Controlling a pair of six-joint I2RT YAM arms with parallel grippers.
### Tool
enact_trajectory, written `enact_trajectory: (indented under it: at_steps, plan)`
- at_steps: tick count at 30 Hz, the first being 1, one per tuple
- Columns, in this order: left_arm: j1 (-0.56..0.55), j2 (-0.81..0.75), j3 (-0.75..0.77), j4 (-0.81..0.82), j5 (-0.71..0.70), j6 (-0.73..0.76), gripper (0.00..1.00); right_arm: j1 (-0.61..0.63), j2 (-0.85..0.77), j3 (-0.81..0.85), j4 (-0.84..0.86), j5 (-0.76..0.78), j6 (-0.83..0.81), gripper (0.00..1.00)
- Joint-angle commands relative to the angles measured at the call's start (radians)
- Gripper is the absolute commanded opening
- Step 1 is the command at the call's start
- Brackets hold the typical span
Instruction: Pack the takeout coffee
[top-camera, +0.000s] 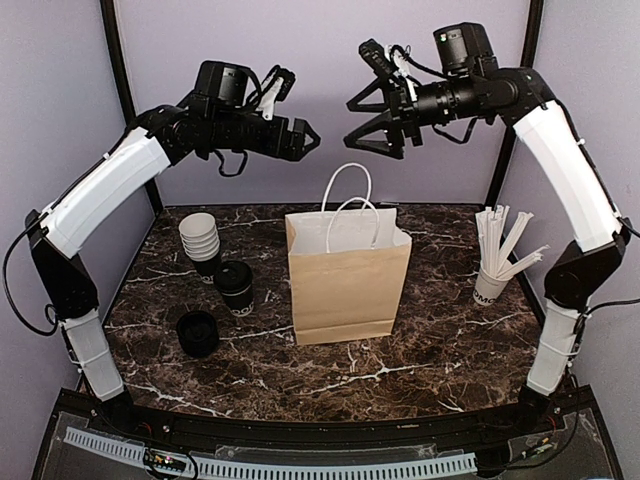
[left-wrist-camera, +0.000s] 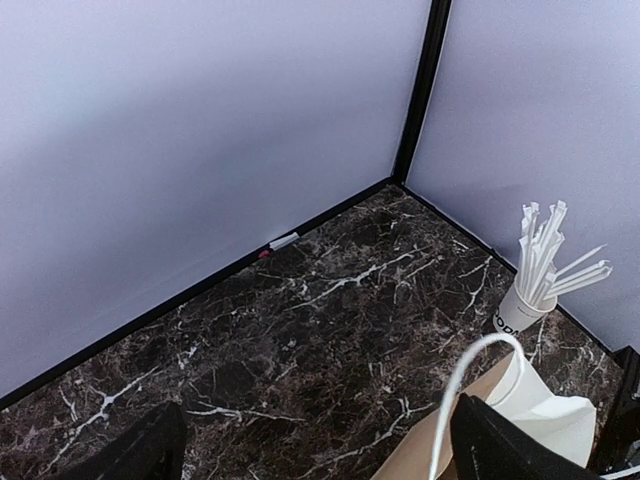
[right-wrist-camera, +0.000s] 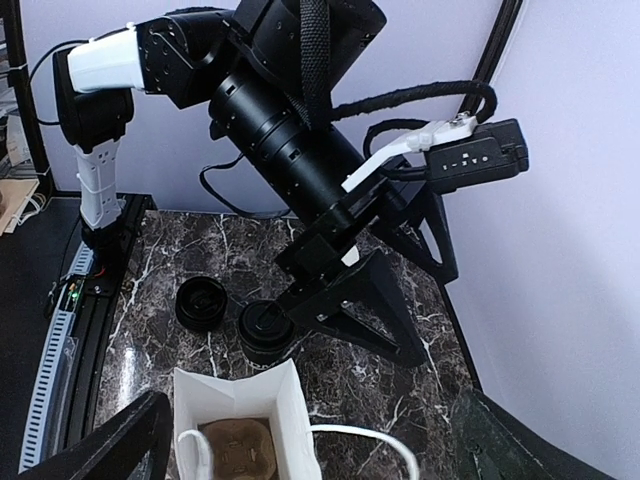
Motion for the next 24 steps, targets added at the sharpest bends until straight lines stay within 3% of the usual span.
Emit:
enact_trajectory:
  at_steps: [1, 9, 14, 16, 23, 24]
  plan:
    - [0.002, -0.077, -0.003, -0.056, 0.126, 0.041, 0.91, -0.052, -0.034, 0.007, -0.005, -0.013, 0.018, 0.99]
    - [0.003, -0.029, -0.043, -0.233, 0.307, 0.203, 0.80, -0.193, -0.092, -0.204, -0.006, -0.069, 0.021, 0.93]
    - [0.002, 0.055, 0.009, -0.315, 0.367, 0.249, 0.69, -0.199, -0.133, -0.300, -0.017, -0.060, -0.005, 0.91]
    - [0.002, 0.083, 0.024, -0.329, 0.404, 0.261, 0.60, -0.198, -0.144, -0.330, -0.015, -0.047, -0.008, 0.90]
    - [0.002, 0.138, 0.036, -0.321, 0.437, 0.265, 0.52, -0.200, -0.164, -0.375, -0.007, -0.018, -0.012, 0.89]
    - [0.003, 0.149, 0.041, -0.321, 0.451, 0.264, 0.47, -0.200, -0.165, -0.380, -0.004, -0.014, -0.012, 0.88]
